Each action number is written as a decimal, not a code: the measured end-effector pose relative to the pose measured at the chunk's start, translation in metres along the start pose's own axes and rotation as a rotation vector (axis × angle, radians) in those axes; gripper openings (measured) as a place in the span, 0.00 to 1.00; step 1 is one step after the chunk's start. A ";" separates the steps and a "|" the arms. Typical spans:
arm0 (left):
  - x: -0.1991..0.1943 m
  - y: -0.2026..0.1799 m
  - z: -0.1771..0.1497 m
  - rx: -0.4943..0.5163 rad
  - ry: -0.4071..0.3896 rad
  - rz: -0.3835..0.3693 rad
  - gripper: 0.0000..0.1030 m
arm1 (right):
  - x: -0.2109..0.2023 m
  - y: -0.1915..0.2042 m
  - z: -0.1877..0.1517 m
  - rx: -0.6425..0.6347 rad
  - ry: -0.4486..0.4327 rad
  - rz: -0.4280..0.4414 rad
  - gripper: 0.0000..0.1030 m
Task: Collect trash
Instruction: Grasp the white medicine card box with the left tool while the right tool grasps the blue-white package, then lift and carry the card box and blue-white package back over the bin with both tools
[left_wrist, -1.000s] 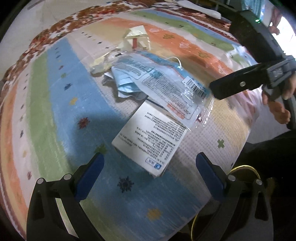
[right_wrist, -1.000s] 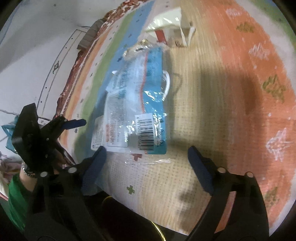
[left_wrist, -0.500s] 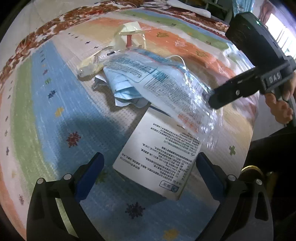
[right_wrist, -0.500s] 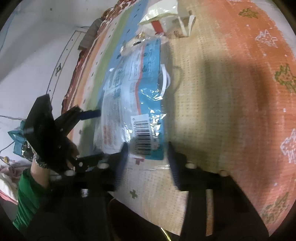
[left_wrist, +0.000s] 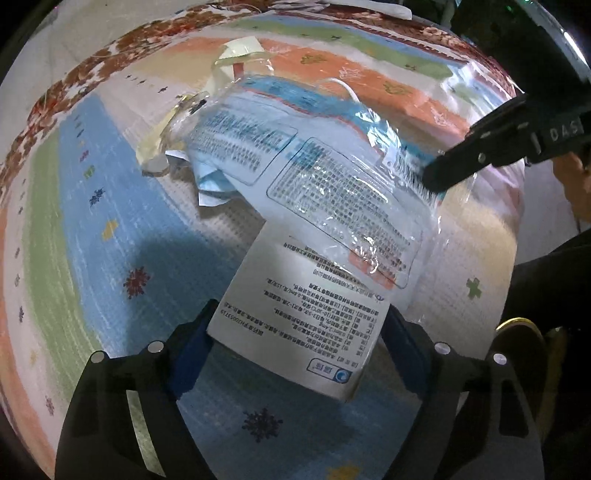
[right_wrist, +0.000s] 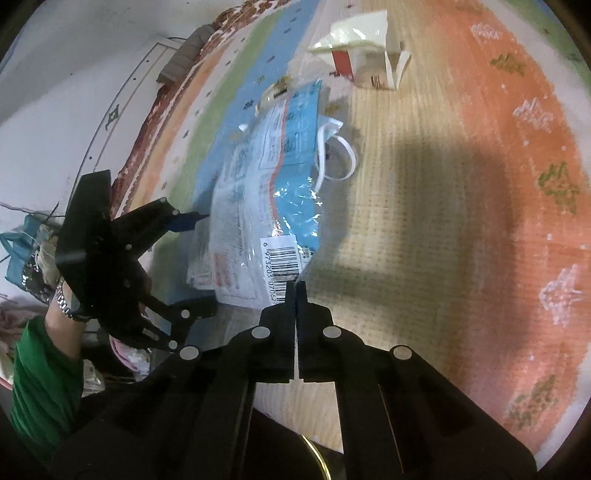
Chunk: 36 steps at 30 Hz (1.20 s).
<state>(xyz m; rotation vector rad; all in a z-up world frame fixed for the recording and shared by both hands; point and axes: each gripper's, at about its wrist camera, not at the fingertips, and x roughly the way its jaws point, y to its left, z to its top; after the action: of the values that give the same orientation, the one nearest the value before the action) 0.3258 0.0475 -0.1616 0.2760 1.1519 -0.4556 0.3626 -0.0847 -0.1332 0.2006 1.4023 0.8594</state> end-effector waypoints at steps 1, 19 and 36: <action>-0.002 0.000 0.000 0.003 0.004 0.020 0.80 | -0.005 0.004 0.000 -0.009 -0.007 -0.019 0.00; -0.066 0.012 -0.038 -0.442 0.102 0.181 0.79 | -0.070 0.063 -0.023 -0.180 -0.100 -0.280 0.00; -0.127 -0.025 -0.049 -0.727 -0.012 0.164 0.79 | -0.113 0.101 -0.071 -0.210 -0.223 -0.428 0.00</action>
<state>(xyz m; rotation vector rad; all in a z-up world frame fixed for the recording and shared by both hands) 0.2327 0.0731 -0.0629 -0.2649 1.1982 0.1211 0.2644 -0.1109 0.0001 -0.1578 1.0827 0.5995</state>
